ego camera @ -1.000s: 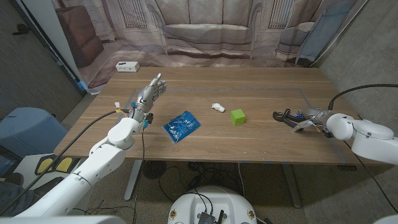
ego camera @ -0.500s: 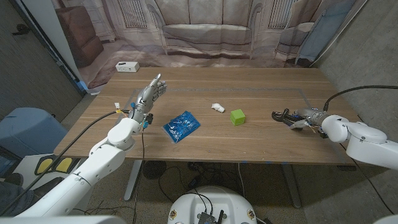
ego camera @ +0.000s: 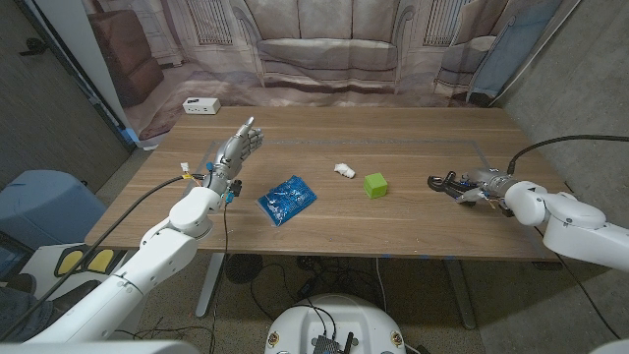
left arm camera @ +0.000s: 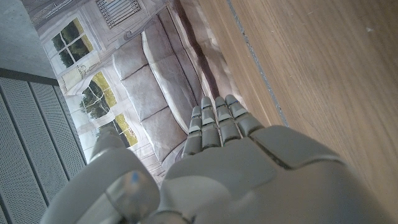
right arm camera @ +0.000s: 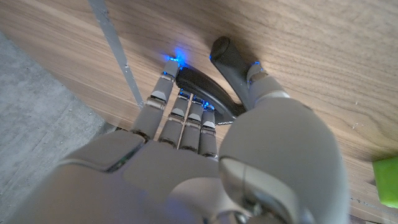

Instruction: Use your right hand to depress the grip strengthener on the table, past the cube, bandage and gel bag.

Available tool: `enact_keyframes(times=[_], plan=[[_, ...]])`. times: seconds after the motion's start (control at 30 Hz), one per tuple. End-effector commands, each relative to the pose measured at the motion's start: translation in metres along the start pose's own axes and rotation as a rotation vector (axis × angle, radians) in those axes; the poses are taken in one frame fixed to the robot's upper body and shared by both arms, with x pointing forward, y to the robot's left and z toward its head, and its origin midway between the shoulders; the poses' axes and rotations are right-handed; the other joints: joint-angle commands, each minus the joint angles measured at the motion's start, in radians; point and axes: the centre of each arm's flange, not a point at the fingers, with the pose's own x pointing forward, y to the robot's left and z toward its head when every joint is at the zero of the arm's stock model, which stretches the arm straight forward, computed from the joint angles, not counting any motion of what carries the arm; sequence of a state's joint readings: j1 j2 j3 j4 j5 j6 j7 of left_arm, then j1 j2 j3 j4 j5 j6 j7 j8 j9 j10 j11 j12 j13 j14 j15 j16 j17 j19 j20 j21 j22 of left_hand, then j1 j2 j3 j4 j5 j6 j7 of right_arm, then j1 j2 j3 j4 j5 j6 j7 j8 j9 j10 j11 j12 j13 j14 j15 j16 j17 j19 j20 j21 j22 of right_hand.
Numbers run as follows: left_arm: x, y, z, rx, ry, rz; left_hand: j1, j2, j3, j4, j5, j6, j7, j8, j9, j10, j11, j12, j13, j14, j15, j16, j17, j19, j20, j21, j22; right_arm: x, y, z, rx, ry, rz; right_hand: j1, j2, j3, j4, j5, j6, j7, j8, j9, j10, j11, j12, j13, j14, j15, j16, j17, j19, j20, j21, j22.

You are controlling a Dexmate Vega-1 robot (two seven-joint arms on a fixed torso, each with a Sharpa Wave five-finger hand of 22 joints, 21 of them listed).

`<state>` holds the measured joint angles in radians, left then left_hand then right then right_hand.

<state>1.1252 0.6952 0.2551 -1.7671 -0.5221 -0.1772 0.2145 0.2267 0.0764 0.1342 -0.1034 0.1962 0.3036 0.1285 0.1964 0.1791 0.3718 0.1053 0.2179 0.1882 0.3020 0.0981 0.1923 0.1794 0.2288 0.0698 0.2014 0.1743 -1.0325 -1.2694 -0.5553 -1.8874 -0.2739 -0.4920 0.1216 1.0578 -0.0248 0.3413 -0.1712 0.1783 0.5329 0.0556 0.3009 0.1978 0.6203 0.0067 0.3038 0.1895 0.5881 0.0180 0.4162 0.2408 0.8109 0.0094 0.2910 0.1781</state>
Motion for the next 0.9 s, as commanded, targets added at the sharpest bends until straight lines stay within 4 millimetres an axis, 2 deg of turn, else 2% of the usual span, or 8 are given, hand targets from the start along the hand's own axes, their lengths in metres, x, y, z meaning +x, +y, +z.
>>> enact_keyframes(times=[0.03, 0.37, 0.73, 0.9], plan=[[0.002, 0.0, -0.001, -0.001, 0.001, 0.002, 0.004, 0.005, 0.007, -0.001, -0.003, 0.013, -0.001, -0.003, 0.003, 0.009, -0.003, -0.001, 0.006, 0.007, -0.002, -0.001, 0.001, 0.011, 0.002, 0.0, 0.006, -0.001, 0.014, 0.003, -0.028, 0.002, -0.058, 0.112, 0.093, -0.003, 0.004, 0.002, 0.114, -0.075, 0.016, 0.004, 0.047, -0.019, 0.011, 0.004, 0.126, -0.171, 0.033, 0.041, 0.142, -0.121, 0.017, 0.003], [0.003, -0.001, 0.002, 0.002, -0.004, -0.002, 0.004, 0.005, 0.006, -0.001, -0.003, 0.014, 0.0, -0.003, 0.003, 0.01, -0.005, -0.001, 0.006, 0.008, -0.003, -0.001, 0.001, 0.011, 0.002, 0.0, 0.006, -0.011, 0.0, 0.004, -0.033, 0.001, -0.136, 0.113, 0.1, -0.004, 0.01, 0.001, 0.133, -0.075, 0.02, 0.004, 0.068, -0.023, 0.013, 0.004, 0.137, -0.169, 0.035, 0.043, 0.145, -0.12, 0.02, 0.004], [0.004, -0.002, 0.002, 0.003, -0.004, -0.005, 0.004, 0.005, 0.007, -0.001, -0.003, 0.015, 0.0, -0.004, 0.003, 0.011, -0.004, -0.002, 0.006, 0.009, -0.003, -0.001, 0.001, 0.011, 0.002, -0.001, 0.006, -0.021, -0.015, 0.005, -0.013, -0.004, -0.208, 0.11, 0.106, -0.006, 0.016, 0.001, 0.145, -0.075, 0.02, 0.004, 0.082, -0.014, 0.013, 0.004, 0.145, -0.164, 0.033, 0.043, 0.147, -0.116, 0.022, 0.005], [0.006, -0.002, 0.002, 0.002, -0.003, -0.005, 0.004, 0.006, 0.007, -0.001, -0.003, 0.015, 0.0, -0.004, 0.003, 0.012, -0.004, -0.002, 0.006, 0.009, -0.003, -0.001, 0.001, 0.011, 0.002, -0.001, 0.006, -0.025, -0.022, 0.004, 0.01, -0.006, -0.245, 0.107, 0.109, -0.007, 0.019, 0.001, 0.15, -0.073, 0.02, 0.004, 0.083, -0.019, 0.01, 0.004, 0.148, -0.161, 0.033, 0.044, 0.148, -0.115, 0.022, 0.005]])
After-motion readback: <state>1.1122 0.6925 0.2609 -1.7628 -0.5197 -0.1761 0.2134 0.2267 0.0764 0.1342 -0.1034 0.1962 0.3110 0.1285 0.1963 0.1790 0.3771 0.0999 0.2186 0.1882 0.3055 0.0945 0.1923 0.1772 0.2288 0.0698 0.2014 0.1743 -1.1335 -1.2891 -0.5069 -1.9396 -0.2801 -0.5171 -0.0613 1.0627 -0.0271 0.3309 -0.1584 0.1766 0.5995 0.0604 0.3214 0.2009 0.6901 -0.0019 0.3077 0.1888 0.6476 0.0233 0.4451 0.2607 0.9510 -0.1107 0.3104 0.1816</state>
